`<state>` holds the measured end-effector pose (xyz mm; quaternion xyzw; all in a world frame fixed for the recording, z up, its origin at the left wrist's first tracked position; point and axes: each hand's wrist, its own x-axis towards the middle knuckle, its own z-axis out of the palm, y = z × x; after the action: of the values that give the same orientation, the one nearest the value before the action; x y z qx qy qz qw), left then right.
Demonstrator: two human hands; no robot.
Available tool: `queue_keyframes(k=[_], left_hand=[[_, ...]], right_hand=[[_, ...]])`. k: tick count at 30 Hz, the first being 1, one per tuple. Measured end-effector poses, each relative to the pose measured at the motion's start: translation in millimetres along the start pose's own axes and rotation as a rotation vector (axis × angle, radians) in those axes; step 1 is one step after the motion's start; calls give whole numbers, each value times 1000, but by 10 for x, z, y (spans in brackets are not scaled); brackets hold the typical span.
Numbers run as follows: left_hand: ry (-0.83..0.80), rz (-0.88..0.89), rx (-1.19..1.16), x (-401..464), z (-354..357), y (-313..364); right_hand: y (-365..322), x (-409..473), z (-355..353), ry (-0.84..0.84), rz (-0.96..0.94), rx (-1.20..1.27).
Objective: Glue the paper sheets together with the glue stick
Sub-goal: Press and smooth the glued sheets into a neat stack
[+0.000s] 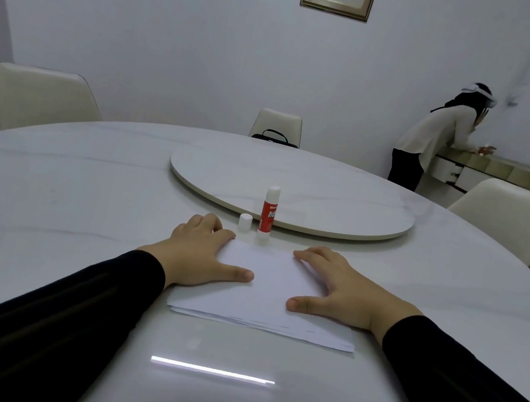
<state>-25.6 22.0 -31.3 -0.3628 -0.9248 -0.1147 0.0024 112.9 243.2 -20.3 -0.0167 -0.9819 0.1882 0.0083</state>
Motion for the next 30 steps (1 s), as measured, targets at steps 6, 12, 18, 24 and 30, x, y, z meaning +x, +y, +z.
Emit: queue_keyframes(k=[6,12,18,24,30], left_hand=[[58,-9,-52,3,-3,11],[74,-17,-43,-18,-16,25],[-2,-90,-497,-334,-243,-170],[-15,-299,-608,-342,-166,186],[15,-375,-646,-242,-147,264]], right_hand=[[5,22,-9,-12,18,16],[5,8,-3,-18,17,46],[79,-224,-196,149,148,390],[-169,-117,36,338,408,318],[-292,-87,75,356,460,354]])
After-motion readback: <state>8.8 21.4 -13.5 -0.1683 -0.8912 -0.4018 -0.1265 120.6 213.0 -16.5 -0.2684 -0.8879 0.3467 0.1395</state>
